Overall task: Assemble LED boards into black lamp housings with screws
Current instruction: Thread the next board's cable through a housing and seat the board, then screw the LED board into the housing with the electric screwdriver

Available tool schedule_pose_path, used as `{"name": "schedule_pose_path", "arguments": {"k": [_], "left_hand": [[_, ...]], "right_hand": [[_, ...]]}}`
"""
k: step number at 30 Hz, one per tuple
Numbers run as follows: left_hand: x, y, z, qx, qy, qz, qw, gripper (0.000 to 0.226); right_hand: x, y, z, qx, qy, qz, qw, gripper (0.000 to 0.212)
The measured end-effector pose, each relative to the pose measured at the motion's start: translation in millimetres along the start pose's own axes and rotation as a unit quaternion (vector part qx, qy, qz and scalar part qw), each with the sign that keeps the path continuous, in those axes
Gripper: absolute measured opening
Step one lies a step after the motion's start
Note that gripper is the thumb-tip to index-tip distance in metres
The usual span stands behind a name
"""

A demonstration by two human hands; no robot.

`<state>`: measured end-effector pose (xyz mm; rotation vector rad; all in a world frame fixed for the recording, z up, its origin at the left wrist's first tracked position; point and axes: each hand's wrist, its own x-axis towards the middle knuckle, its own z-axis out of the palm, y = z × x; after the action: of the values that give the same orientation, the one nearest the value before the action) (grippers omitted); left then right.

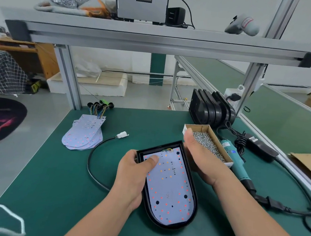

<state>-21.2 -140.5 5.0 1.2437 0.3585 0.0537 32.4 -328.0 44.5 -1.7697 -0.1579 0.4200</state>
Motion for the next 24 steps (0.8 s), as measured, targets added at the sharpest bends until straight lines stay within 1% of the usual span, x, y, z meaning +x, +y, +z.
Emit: {"name": "schedule_pose_path", "arguments": {"k": [1, 2, 4, 5, 6, 7, 8, 9, 10, 11, 13, 14, 15, 17, 19, 20, 22, 24], "left_hand": [[0.9, 2.0, -1.9, 0.003, 0.003, 0.001, 1.0, 0.018], [1.8, 4.5, -3.8, 0.007, 0.004, 0.002, 1.0, 0.018], [3.4, 8.8, -7.2, 0.023, 0.006, 0.002, 1.0, 0.019], [4.2, 10.2, -8.9, 0.035, 0.006, 0.003, 0.999, 0.02], [4.8, 11.3, -10.4, 0.05, 0.008, 0.004, 0.999, 0.021], [5.8, 12.5, -12.1, 0.065, 0.01, 0.006, 0.998, 0.022], [7.0, 14.0, -13.9, 0.079, 0.012, 0.005, 0.997, 0.023], [8.5, 15.5, -16.1, 0.092, 0.014, 0.001, 0.996, 0.024], [10.2, 17.0, -18.0, 0.106, 0.014, -0.005, 0.994, 0.024], [11.8, 18.1, -19.8, 0.121, 0.013, -0.01, 0.992, 0.024], [14.7, 17.3, -21.4, 0.161, 0.01, -0.008, 0.987, 0.024], [15.9, 16.2, -21.0, 0.187, 0.009, 0.005, 0.982, 0.022], [16.5, 15.2, -20.6, 0.217, 0.009, 0.024, 0.976, 0.021], [18.0, 13.9, -18.3, 0.284, 0.009, 0.058, 0.957, 0.018], [19.2, 15.3, -15.5, 0.337, 0.0, 0.076, 0.938, 0.016], [19.4, 16.7, -14.4, 0.365, -0.003, 0.084, 0.927, 0.019], [19.0, 17.5, -13.4, 0.423, -0.001, 0.094, 0.901, 0.028], [17.2, 18.3, -14.3, 0.483, 0.014, 0.099, 0.87, 0.026]], "right_hand": [[-1.7, 0.2, -1.6, -0.007, -0.005, 0.005, 1.0, 0.082], [-3.0, 0.7, -2.2, -0.041, -0.007, 0.003, 0.999, 0.089], [-4.1, 0.3, -1.6, -0.151, 0.003, -0.006, 0.989, 0.11], [-4.1, -0.5, -2.0, -0.215, 0.022, -0.016, 0.976, 0.115], [-5.4, -1.8, -2.4, -0.271, 0.039, -0.039, 0.961, 0.109], [-7.3, -3.8, -3.2, -0.313, 0.049, -0.068, 0.946, 0.095], [-9.3, -5.7, -4.5, -0.343, 0.05, -0.085, 0.934, 0.082], [-10.8, -6.8, -5.7, -0.359, 0.047, -0.089, 0.928, 0.074], [-11.3, -6.2, -7.1, -0.367, 0.044, -0.089, 0.925, 0.072], [-10.3, -4.5, -8.7, -0.379, 0.044, -0.089, 0.92, 0.078], [-7.7, -2.2, -9.3, -0.426, 0.048, -0.108, 0.897, 0.091], [-6.6, -1.3, -9.0, -0.442, 0.048, -0.115, 0.888, 0.09], [-6.2, -0.9, -8.4, -0.445, 0.046, -0.119, 0.887, 0.086], [-4.9, -0.4, -11.1, -0.425, 0.042, -0.116, 0.897, 0.076], [-2.9, 0.4, -16.2, -0.407, 0.037, -0.116, 0.905, 0.074], [-2.0, 0.5, -17.7, -0.404, 0.034, -0.121, 0.906, 0.072], [-0.7, 1.4, -18.6, -0.392, 0.027, -0.133, 0.91, 0.058], [-1.5, -1.6, -20.5, -0.329, 0.045, -0.135, 0.933, 0.042]]}}
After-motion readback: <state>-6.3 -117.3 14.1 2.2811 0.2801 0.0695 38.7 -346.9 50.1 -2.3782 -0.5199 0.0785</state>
